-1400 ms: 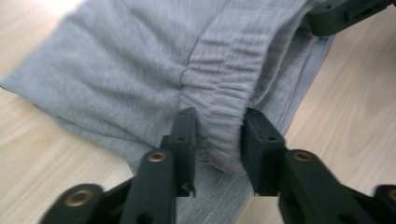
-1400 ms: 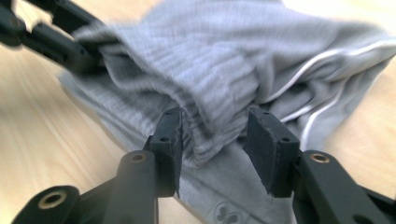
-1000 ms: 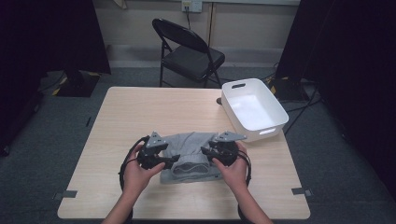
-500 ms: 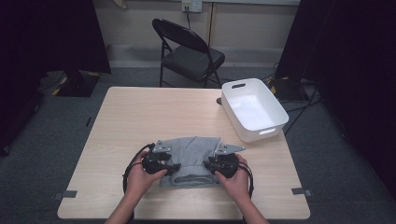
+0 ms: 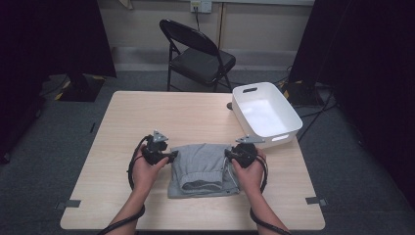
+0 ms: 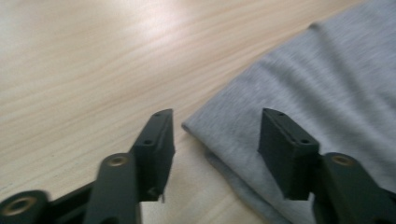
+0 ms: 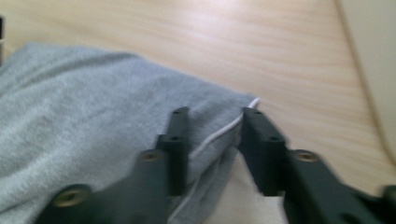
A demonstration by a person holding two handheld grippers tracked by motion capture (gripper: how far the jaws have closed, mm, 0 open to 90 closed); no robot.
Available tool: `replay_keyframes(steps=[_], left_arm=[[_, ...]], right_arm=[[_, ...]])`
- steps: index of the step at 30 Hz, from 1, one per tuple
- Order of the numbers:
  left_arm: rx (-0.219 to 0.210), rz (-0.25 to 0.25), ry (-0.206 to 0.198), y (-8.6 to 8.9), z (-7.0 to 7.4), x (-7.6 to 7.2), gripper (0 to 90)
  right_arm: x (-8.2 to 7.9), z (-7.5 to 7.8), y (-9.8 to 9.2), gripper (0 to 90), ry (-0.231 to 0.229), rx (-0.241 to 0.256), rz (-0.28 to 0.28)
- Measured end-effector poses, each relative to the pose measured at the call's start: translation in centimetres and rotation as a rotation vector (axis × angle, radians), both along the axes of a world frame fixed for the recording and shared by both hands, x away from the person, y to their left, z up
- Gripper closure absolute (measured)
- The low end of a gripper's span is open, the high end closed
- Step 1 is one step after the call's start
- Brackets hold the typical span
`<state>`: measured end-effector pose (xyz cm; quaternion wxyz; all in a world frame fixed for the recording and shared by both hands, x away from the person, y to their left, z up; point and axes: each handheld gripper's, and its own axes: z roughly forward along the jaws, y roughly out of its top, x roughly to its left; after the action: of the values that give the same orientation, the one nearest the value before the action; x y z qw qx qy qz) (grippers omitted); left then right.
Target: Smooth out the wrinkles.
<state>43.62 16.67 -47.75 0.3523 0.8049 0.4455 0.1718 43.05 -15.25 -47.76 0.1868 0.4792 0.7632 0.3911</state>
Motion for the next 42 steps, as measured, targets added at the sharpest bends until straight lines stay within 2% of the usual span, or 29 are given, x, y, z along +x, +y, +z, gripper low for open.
replay_keyframes(steps=[1,2,3,5,6,7,9,11,14,15,16,18,19,21,22,23,24,25,26,27,28,29,30,32,33,35,38,40,42], left_arm=[[-0.001,0.002,0.016,-0.1,-0.4,0.2,47.1],[0.027,0.018,0.027,-0.2,-0.9,0.4,49.5],[0.034,0.011,0.051,-0.1,-1.0,0.5,57.1],[-0.007,0.028,0.085,-0.1,-1.1,0.7,63.5],[-0.010,0.012,0.098,-0.3,-0.9,0.7,74.6],[0.008,0.008,0.092,-0.4,-0.9,0.7,80.9],[0.008,0.023,0.108,-0.4,-0.7,0.7,88.1],[0.023,0.048,0.131,0.0,-0.4,0.6,89.5],[0.010,0.066,0.161,1.2,-0.3,0.5,90.0],[-0.008,0.076,0.168,1.6,-0.2,0.5,90.0],[-0.011,0.090,0.160,1.9,-0.1,0.5,90.0],[-0.044,0.079,0.159,1.9,-0.1,0.4,90.0],[-0.034,0.065,0.137,1.9,0.0,0.4,89.4],[-0.051,0.045,0.141,1.3,0.1,0.5,86.7],[-0.038,0.063,0.100,1.2,0.3,0.6,78.4],[-0.043,0.069,0.066,1.2,0.4,0.8,65.2],[-0.046,0.078,0.034,1.4,0.6,1.0,56.4],[-0.043,0.092,0.002,1.5,0.8,1.2,51.3],[-0.031,0.085,-0.007,1.6,1.0,1.5,50.3],[-0.038,0.079,-0.005,1.6,1.0,1.7,53.0],[-0.034,0.075,-0.011,1.5,0.9,2.2,52.0],[-0.008,0.054,-0.003,1.4,0.7,2.5,51.8],[-0.007,0.044,0.018,1.1,0.4,2.9,54.4],[0.007,0.031,0.032,0.7,-0.3,3.3,53.6],[0.012,0.032,0.033,0.6,-0.5,3.4,55.6],[0.034,0.013,0.036,0.3,-0.9,3.7,58.0],[-0.016,0.005,0.070,-0.1,-1.2,3.7,78.3],[0.028,-0.009,0.068,-0.6,-1.0,3.6,86.8],[0.046,0.000,0.095,-0.7,-0.7,3.7,88.6]], right_arm=[[0.1,-0.3,0.2,68.3,0.018,-0.021,0.005],[0.2,-0.5,0.3,70.1,0.026,-0.033,0.003],[0.3,-0.7,0.4,75.4,0.031,-0.049,0.017],[0.3,-0.4,0.2,84.3,0.036,-0.049,0.021],[0.3,-0.4,0.2,85.8,0.038,-0.059,0.034],[0.3,-0.4,0.1,86.4,0.037,-0.066,0.037],[0.3,-0.5,-0.2,87.3,0.053,-0.052,0.039],[0.2,-0.5,-0.7,87.7,0.056,-0.029,0.027],[0.0,-0.3,-2.0,87.9,0.062,-0.003,0.004],[-0.1,-0.3,-2.4,88.0,0.060,0.001,0.002],[-0.1,-0.3,-2.7,88.0,0.065,0.012,0.005],[-0.1,-0.4,-2.9,87.5,0.071,0.015,0.025],[-0.2,-0.3,-2.7,86.1,0.045,0.002,0.045],[-0.3,0.0,-2.3,77.2,0.022,0.011,0.028],[-0.2,0.3,-2.1,70.8,-0.005,0.006,0.023],[0.0,0.7,-1.6,67.5,-0.042,-0.023,0.033],[0.2,0.9,-1.3,67.5,-0.053,-0.042,0.026],[0.4,1.1,-1.1,67.5,-0.065,-0.049,0.009],[0.8,1.2,-0.9,67.3,-0.069,-0.045,0.013],[1.1,1.3,-0.7,65.1,-0.078,-0.054,0.021],[1.4,1.3,-0.6,64.3,-0.084,-0.064,0.022],[1.9,1.2,-0.3,66.1,-0.067,-0.074,0.019],[2.3,1.0,-0.2,65.8,-0.056,-0.075,0.012],[2.9,0.3,0.2,66.8,-0.032,-0.078,0.009],[3.1,-0.1,0.3,67.8,-0.012,-0.063,0.009],[3.3,-0.6,0.3,69.5,-0.004,-0.070,-0.001],[3.6,-1.4,0.0,79.4,0.034,-0.054,0.003],[3.6,-1.7,-0.2,84.4,0.041,-0.043,0.014],[3.6,-1.7,-0.4,86.2,0.050,-0.040,0.016]])
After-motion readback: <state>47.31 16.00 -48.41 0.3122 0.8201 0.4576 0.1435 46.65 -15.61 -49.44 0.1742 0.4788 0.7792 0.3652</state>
